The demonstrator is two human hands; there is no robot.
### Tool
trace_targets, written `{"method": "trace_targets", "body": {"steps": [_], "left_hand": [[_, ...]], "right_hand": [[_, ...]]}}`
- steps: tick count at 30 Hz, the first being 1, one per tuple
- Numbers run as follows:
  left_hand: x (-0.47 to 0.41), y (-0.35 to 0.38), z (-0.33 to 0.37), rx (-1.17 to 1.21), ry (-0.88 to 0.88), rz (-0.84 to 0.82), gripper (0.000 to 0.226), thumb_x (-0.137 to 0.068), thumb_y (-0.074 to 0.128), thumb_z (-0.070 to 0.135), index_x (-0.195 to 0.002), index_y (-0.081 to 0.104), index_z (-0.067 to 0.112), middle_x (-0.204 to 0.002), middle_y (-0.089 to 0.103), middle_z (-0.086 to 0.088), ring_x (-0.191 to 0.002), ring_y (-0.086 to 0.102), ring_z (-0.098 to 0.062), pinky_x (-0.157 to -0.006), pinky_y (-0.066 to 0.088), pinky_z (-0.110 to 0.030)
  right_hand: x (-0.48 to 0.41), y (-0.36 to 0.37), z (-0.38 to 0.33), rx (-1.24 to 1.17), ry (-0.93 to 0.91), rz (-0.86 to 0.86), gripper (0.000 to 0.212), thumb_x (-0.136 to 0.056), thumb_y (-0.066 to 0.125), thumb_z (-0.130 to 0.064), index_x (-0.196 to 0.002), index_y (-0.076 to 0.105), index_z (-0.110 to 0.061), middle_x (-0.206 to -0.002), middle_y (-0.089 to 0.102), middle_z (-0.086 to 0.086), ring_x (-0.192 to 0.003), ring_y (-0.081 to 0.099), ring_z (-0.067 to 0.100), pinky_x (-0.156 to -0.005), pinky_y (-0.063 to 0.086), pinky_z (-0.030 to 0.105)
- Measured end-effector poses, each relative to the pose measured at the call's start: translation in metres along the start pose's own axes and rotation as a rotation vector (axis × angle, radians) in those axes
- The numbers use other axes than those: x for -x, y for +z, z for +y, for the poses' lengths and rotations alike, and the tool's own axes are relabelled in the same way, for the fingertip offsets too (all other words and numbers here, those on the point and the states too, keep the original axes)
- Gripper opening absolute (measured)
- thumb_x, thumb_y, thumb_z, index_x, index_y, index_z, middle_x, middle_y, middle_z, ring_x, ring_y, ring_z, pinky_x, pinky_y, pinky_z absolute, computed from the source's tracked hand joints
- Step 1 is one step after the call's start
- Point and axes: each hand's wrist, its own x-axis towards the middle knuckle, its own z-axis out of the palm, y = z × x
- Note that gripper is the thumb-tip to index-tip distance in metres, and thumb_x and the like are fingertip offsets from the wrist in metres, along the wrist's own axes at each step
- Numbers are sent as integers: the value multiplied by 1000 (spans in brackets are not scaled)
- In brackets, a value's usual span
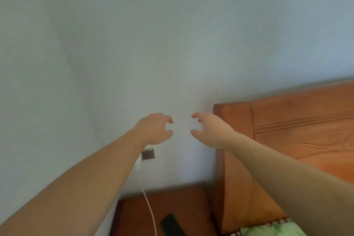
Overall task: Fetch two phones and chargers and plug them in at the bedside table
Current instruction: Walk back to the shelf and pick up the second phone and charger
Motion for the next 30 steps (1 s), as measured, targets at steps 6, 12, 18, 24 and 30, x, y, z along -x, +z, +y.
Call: {"method": "trace_targets", "body": {"steps": [6,12,18,24,30], "left_hand": [[-26,-34,121,85,310,70,44,-86,56,38,-129,55,27,-132,57,-2,-120,52,-23,-99,42,-35],[-26,-13,271,43,662,-103,57,-77,52,63,-125,54,31,-128,59,1,-115,54,-23,-96,46,-38],[63,42,410,113,1132,-143,57,-81,44,70,-122,57,33,-123,62,1,-110,57,-23,-88,46,-37],[221,58,518,12,1527,-256,52,-82,55,56,-127,55,30,-133,56,0,-117,53,-24,-93,43,-34],[419,38,586,39,1829,-294,55,-81,58,52,-132,50,32,-134,56,-1,-119,52,-25,-93,42,-35]], "right_hand": [[89,-86,64,104,260,145,62,-87,57,-39,-142,39,-19,-138,47,9,-125,49,27,-104,40,39],[227,-114,129,133,739,286,63,-87,59,-39,-142,39,-18,-136,47,13,-115,55,29,-98,45,39],[423,-90,124,114,1256,421,56,-87,61,-32,-138,45,-16,-134,52,16,-123,49,30,-100,41,34],[612,-66,39,66,1681,604,62,-87,63,-38,-142,41,-19,-139,48,14,-126,48,27,-103,40,33],[767,-46,-68,53,1961,822,61,-86,63,-39,-140,43,-19,-135,53,13,-120,52,26,-96,41,28]]}}
